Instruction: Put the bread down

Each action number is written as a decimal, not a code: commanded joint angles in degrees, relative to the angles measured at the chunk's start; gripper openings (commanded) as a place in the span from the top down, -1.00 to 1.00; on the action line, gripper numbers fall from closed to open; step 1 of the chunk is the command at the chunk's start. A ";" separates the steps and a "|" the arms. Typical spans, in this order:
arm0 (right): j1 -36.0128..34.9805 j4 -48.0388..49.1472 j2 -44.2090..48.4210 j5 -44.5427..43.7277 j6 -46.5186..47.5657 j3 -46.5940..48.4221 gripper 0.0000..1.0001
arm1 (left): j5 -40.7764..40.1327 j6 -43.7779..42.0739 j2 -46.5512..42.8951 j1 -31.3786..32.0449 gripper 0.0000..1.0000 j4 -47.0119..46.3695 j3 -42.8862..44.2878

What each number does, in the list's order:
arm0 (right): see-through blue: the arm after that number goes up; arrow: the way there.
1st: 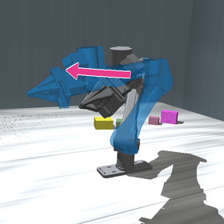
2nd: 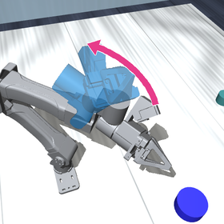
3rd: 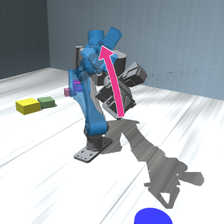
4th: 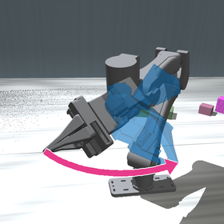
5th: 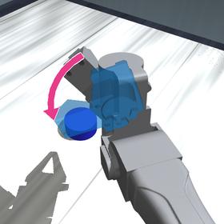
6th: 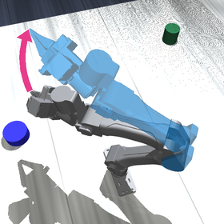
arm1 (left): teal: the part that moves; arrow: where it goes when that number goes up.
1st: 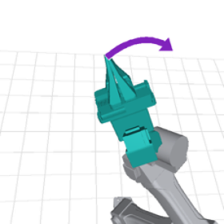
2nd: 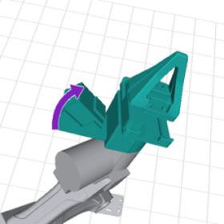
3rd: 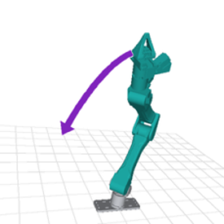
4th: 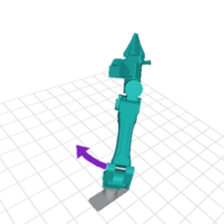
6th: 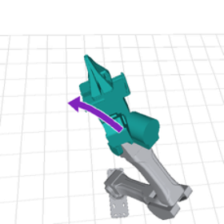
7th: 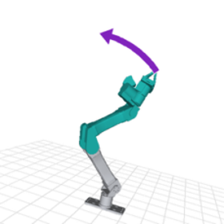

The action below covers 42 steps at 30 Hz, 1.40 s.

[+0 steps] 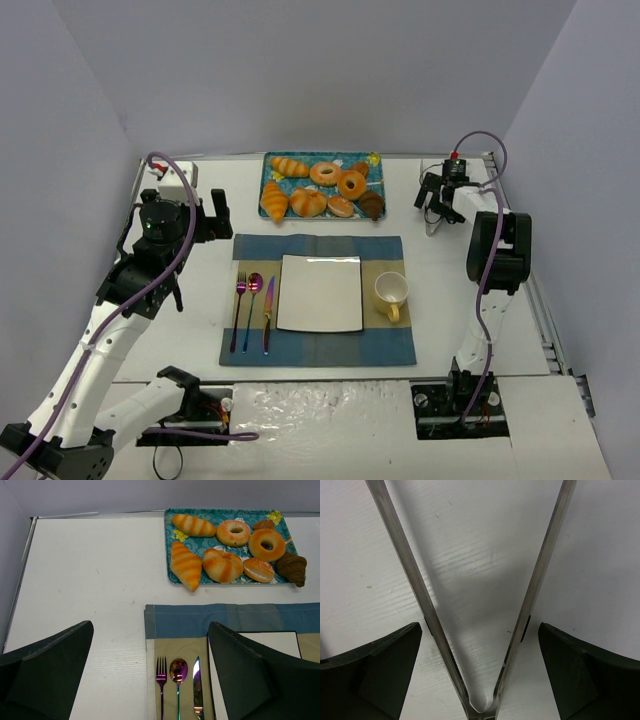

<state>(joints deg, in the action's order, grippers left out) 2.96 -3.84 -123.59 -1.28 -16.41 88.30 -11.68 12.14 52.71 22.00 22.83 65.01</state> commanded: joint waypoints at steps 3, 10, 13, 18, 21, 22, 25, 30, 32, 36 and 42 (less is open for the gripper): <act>-0.84 -0.55 -0.68 -2.66 -0.56 3.53 -1.00 | -0.27 -0.80 -0.24 -0.37 -0.94 -4.37 1.17; -1.83 -1.53 -2.25 -4.10 -0.11 4.84 -0.97 | -0.45 -0.80 -0.47 -0.38 -0.94 -4.31 1.17; -2.23 -2.32 -2.89 -6.02 0.03 5.45 -0.96 | -0.47 -0.80 -0.44 -0.29 -0.94 -4.28 1.17; -2.34 -3.16 -3.11 -8.37 0.17 5.48 -0.93 | -0.36 -0.80 -0.50 -0.29 -0.94 -4.37 1.17; -2.34 -3.45 -3.23 -8.85 0.52 5.28 -0.91 | -0.29 -0.80 -0.43 -0.36 -0.94 -4.35 1.17; -2.30 -3.41 -3.27 -8.79 0.62 5.13 -0.90 | -0.27 -0.80 -0.45 -0.34 -0.94 -4.37 1.17; -2.17 -3.37 -3.40 -9.14 0.92 4.79 -0.86 | -0.27 -0.80 -0.42 -0.29 -0.94 -4.37 1.17; -1.96 -3.37 -4.19 -9.71 1.75 5.12 -0.82 | -0.10 -0.72 -0.30 -0.29 -0.94 -4.40 1.11; -1.82 -3.37 -4.46 -9.79 2.12 5.38 -0.81 | -0.10 -0.72 -0.24 -0.25 -0.94 -4.42 1.13; -1.36 -3.37 -5.04 -9.73 2.31 5.72 -0.79 | -0.10 -0.72 -0.24 -0.24 -0.94 -4.46 1.08; -1.18 -3.34 -6.21 -9.45 2.12 5.76 -0.73 | -0.03 -0.72 -0.15 -0.27 -0.94 -4.40 1.08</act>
<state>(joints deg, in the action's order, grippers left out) 1.17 -5.32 -127.48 -8.16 -15.73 93.13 -11.67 12.12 52.71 22.00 22.83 65.01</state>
